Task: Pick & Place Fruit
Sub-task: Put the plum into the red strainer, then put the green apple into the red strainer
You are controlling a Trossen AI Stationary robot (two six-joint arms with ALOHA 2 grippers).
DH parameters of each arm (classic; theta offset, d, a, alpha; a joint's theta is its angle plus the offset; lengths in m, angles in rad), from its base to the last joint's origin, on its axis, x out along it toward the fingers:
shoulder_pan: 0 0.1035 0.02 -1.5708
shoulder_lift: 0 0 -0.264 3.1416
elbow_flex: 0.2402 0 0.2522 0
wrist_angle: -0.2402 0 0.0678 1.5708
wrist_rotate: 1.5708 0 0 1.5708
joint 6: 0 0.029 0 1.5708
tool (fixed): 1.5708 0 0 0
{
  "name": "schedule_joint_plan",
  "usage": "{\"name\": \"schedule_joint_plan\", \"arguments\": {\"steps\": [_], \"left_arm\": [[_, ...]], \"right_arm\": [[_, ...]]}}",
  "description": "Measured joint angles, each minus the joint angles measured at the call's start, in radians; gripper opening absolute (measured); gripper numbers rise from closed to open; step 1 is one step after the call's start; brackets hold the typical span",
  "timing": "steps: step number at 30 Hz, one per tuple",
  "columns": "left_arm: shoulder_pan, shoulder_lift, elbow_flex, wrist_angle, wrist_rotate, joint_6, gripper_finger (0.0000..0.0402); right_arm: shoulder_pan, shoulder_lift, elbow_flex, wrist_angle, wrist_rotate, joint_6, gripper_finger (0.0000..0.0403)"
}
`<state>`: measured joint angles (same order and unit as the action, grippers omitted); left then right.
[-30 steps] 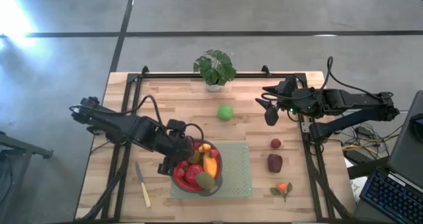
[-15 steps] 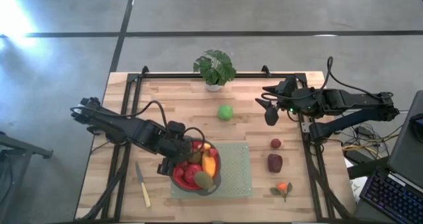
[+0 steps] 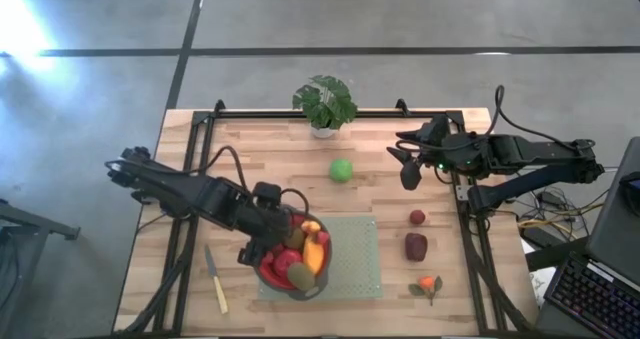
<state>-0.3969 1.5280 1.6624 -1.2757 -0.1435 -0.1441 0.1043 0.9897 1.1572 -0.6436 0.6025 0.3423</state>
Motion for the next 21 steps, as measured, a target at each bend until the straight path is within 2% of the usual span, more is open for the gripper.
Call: {"name": "schedule_joint_plan", "arguments": {"steps": [7, 15, 21], "left_arm": [[0.003, -0.012, 0.093, 0.002, -0.035, 0.052, 0.0346], [0.025, -0.09, 0.091, -0.001, -0.266, 0.085, 0.0346], [0.082, -0.178, 0.091, -0.002, -0.267, 0.089, 0.0346]], "right_arm": [[0.0, 0.021, 0.0, 0.022, 0.0, -0.058, 0.0207], [0.0, 0.084, 0.0, 0.029, 0.0, -0.081, 0.0218], [-0.064, 0.147, 0.0, 0.013, -0.036, -0.057, 0.0236]]}}
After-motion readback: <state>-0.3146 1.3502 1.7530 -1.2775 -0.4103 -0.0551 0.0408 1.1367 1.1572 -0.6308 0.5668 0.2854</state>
